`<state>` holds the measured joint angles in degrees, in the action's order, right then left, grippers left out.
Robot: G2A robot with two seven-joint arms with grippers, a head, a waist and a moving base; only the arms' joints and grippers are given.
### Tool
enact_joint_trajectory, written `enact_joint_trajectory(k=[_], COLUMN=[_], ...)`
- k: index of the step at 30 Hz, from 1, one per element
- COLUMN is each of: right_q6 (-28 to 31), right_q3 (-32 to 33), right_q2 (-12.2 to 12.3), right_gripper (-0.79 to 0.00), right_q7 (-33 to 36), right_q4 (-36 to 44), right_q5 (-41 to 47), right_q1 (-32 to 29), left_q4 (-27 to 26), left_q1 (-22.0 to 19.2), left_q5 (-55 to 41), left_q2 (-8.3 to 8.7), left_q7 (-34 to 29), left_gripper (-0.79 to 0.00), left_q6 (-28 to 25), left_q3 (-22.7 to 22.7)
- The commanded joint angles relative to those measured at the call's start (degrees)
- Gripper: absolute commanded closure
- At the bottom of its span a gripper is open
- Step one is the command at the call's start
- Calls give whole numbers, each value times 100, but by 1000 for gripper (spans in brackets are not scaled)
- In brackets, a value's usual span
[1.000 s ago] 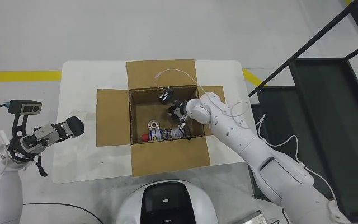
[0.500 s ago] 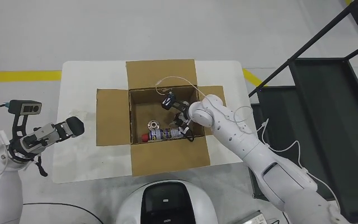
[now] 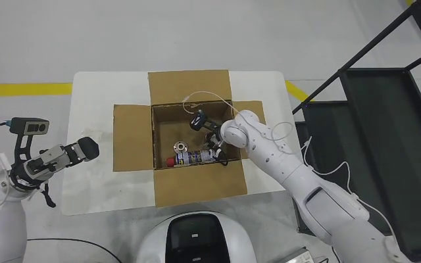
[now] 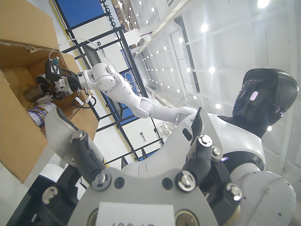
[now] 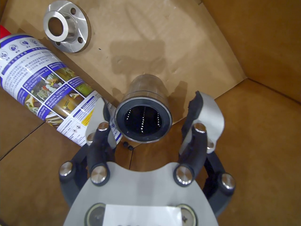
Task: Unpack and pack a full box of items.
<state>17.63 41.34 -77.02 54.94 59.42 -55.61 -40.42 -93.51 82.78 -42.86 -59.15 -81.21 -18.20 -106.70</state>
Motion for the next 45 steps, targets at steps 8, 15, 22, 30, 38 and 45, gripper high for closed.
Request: enact_joint_trajectory(k=[8, 15, 22, 30, 38, 45], right_q6=[105, 108, 254, 490, 538, 538], right_q3=[90, 785, 2005, 3163, 3235, 3235], right_q2=[0, 308, 723, 977, 992, 992], right_gripper=[0, 0, 0, 0, 0, 0], right_q7=[-30, 750, 1284, 969, 937, 937], right_q4=[89, 1675, 3608, 5072, 5124, 5124], right_q5=[-72, -68, -90, 112, 224, 224], right_q1=[76, -442, -1601, -2621, -2700, -2700], left_q4=[0, 0, 0, 0, 0, 0], left_q1=[0, 0, 0, 0, 0, 0], left_q5=[0, 0, 0, 0, 0, 0], left_q2=[0, 0, 0, 0, 0, 0], left_q7=[0, 0, 0, 0, 0, 0], left_gripper=[-785, -785, -785, -785, -785, -785], left_q6=[0, 0, 0, 0, 0, 0], left_q3=[0, 0, 0, 0, 0, 0])
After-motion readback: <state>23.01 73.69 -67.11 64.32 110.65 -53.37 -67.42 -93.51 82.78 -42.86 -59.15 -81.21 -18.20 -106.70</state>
